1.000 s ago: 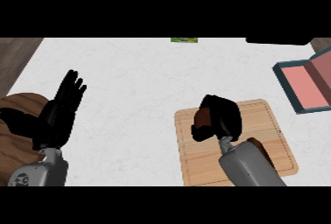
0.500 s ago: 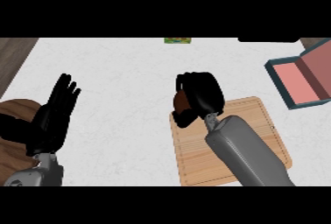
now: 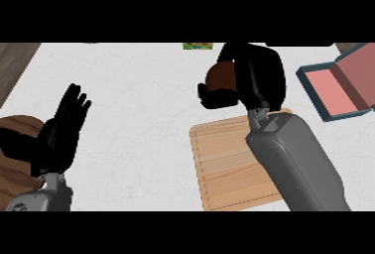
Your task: Pick the cupcake from the cutting board and place it in the cardboard box
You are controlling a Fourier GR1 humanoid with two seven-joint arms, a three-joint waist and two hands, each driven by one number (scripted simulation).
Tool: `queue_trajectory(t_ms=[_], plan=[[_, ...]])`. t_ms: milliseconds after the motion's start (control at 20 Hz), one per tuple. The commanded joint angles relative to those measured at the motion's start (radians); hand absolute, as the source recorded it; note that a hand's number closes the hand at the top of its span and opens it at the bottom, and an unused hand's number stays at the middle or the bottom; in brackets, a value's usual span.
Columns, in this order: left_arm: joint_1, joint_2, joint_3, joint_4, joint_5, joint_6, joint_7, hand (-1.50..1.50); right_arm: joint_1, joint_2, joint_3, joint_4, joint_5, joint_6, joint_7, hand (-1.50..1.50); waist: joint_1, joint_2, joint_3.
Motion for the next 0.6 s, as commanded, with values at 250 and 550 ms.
queue_trajectory(t_ms=[250, 550], plan=[[0.021, 0.006, -0.002, -0.04, 0.012, -0.017, 0.015, 0.0, -0.085, -0.078, -0.211, 0.035, -0.002, 0.01, 0.06, 1.5, 0.007, 0.002, 0.0], [-0.028, 0.004, -0.006, -0.008, -0.008, 0.004, 0.037, 0.0, -0.094, -0.216, -0.354, 0.175, -0.085, 0.003, -0.1, 1.5, 0.008, 0.004, 0.0]])
